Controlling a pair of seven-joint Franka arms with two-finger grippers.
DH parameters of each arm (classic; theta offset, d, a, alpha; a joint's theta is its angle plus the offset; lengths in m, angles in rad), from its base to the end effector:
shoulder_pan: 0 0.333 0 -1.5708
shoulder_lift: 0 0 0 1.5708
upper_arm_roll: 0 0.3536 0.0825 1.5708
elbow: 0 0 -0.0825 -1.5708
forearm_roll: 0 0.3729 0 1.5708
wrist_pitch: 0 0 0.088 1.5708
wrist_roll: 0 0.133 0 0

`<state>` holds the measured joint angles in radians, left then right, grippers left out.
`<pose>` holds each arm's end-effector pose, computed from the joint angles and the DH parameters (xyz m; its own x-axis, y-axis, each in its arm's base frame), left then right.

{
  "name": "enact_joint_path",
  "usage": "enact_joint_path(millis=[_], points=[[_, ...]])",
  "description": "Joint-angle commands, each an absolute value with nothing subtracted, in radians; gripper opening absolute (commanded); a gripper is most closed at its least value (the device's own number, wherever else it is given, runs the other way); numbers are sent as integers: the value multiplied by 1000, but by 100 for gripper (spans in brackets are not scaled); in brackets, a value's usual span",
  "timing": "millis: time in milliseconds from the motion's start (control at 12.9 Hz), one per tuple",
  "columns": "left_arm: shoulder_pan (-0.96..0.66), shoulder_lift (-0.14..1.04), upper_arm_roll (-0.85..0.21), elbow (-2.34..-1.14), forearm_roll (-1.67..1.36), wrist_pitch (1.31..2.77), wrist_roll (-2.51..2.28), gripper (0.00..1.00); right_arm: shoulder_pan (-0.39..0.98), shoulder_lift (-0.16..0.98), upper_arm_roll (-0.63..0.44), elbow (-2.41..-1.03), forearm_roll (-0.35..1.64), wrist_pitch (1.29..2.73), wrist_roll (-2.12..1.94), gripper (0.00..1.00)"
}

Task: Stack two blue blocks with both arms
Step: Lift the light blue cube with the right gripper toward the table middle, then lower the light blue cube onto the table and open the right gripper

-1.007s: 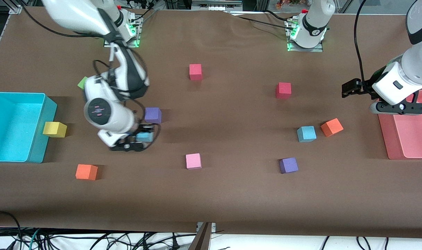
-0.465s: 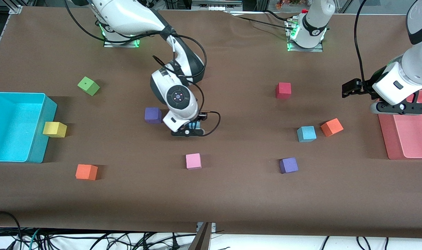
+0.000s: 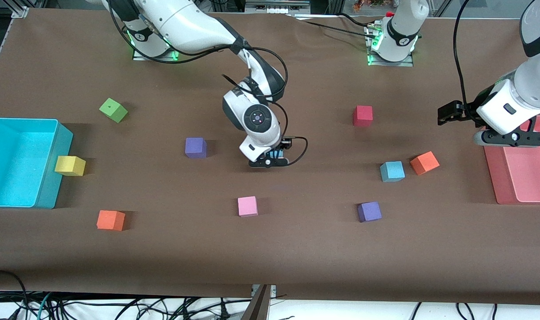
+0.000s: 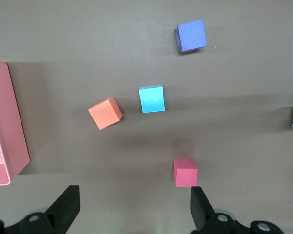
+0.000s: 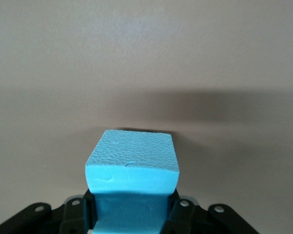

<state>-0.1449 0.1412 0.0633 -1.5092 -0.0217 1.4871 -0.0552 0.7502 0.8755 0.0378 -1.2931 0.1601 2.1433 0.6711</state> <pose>0.5725 -0.0524 0.5787 0.9863 -0.0263 -0.1627 -0.0260 -0.9997 0.0037 0.5368 0.5440 0.2206 0.9918 0.0216 -0.1257 0.0083 -0.9944 -0.1050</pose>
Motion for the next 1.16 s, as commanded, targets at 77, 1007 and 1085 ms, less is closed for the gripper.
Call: enact_joint_path(millis=[77,1007,1085], points=[[-146,153,67,-1479,-23,1466,-49,100,770,896,37,-1252,166,2147,687,99],[-143,153,69,-1479,-25,1468,-51,100,717,822,37,-1252,173,2130,551,100],[-143,153,69,-1479,-25,1471,-51,100,712,802,35,-1252,175,2085,511,100]])
